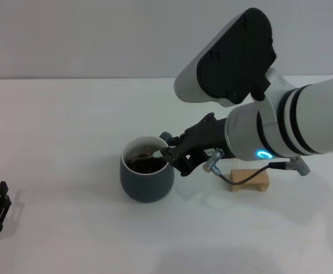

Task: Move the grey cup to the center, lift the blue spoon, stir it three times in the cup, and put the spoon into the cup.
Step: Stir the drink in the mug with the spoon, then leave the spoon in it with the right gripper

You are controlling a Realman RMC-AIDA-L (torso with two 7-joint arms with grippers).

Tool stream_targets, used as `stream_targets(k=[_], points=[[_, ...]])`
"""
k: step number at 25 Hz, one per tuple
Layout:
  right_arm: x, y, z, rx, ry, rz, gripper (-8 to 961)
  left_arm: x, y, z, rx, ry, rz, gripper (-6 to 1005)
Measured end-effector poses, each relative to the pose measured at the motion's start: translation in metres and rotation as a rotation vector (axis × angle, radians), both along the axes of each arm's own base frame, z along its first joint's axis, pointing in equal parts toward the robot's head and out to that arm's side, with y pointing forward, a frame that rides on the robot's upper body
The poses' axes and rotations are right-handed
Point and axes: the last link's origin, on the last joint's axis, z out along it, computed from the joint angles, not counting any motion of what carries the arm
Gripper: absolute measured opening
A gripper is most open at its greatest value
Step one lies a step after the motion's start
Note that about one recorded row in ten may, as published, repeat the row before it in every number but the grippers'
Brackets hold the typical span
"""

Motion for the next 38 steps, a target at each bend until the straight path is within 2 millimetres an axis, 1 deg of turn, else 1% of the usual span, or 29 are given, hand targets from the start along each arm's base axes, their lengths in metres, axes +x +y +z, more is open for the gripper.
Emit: stream_targets(k=[4,12,16,21,22,25,30,32,38], points=[[0.000,0.004,0.001,0.006,0.000,-0.003,166,-0.001,0.001,-0.001,-0.007,0.002,0.006,684],[0.005,0.014,0.011,0.045,0.001,-0.009,166,-0.002,0.003,-0.001,-0.014,0.005,0.010,685],[0.009,0.014,0.013,0.049,0.000,-0.023,165,-0.002,0.004,-0.002,-0.021,0.006,0.016,685],[0.016,0.010,0.015,0.046,-0.002,-0.043,165,-0.003,0.004,-0.002,-0.023,0.007,0.019,685],[0.017,0.006,0.016,0.041,-0.006,-0.049,165,-0.003,0.005,-0.002,-0.023,0.007,0.019,685],[0.018,0.002,0.015,0.031,-0.011,-0.051,166,-0.003,0.005,-0.002,-0.023,0.007,0.018,685],[0.013,-0.005,0.015,0.014,-0.005,-0.040,166,-0.002,0.005,-0.003,-0.024,0.006,0.017,685],[0.011,-0.009,0.011,0.002,-0.005,-0.027,166,-0.002,0.005,-0.003,-0.024,0.005,0.017,685],[0.004,-0.010,0.005,-0.014,-0.006,0.000,165,-0.002,0.005,-0.004,-0.026,0.002,0.018,685]])
